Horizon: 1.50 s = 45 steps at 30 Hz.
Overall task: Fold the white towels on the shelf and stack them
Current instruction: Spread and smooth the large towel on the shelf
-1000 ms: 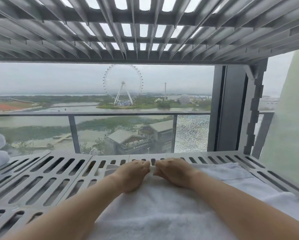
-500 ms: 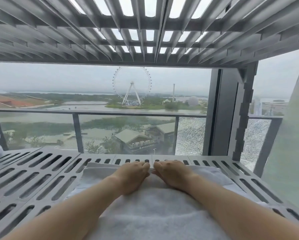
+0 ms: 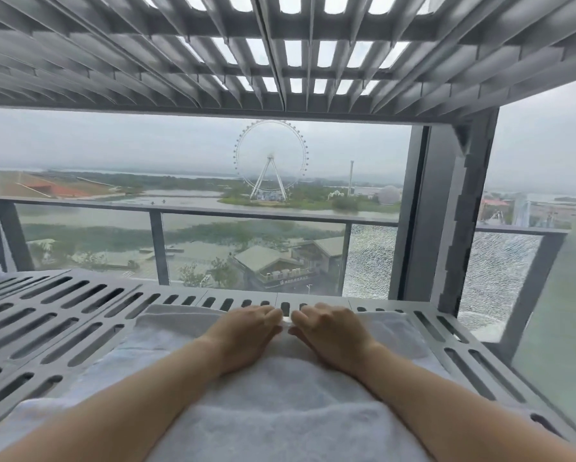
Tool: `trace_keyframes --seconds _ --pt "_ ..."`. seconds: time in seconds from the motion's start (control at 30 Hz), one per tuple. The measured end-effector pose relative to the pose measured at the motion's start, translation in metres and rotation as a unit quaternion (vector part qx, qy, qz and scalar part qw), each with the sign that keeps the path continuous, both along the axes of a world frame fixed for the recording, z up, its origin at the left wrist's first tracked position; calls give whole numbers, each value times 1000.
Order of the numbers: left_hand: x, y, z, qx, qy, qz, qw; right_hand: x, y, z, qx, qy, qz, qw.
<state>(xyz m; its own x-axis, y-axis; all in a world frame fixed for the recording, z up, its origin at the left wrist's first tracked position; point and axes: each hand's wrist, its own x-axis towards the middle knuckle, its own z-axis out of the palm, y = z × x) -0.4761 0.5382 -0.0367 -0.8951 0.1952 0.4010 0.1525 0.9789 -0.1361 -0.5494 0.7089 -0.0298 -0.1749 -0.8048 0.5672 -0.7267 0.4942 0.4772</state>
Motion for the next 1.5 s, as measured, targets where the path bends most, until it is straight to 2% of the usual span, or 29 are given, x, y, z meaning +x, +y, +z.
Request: trace_keyframes --seconds 0.13,0.33,0.57,0.7,0.8,0.93,1.03,1.13,1.27,1.4,1.5 --pt "6 -2 -2 21 30 4 999 -12 11 1 -1 -115 30 993" --pt "11 2 -2 11 39 17 999 -24 28 2 -19 -154 30 987" --pt "12 1 -5 12 46 9 999 -32 58 -5 -9 -179 -2 984" --pt "11 -5 -4 24 32 -1 999 -35 70 -4 -2 -194 -62 979" --pt "17 -27 0 15 -16 64 998 -29 76 1 -14 -225 -91 970" --pt "32 -55 6 -11 -67 124 990 -16 77 15 -30 -157 -96 983" --pt "42 -55 4 -37 -72 108 991 2 74 11 16 -212 -119 970" --pt "53 -53 5 -93 -16 79 992 16 75 10 33 -240 -146 959" --pt "66 -54 10 -87 38 41 995 36 81 14 58 -278 -161 945" --pt "72 -45 4 -104 -17 18 994 58 74 7 62 -270 -211 937" --pt "78 -39 4 -82 -19 32 996 73 72 3 30 -258 -243 935"
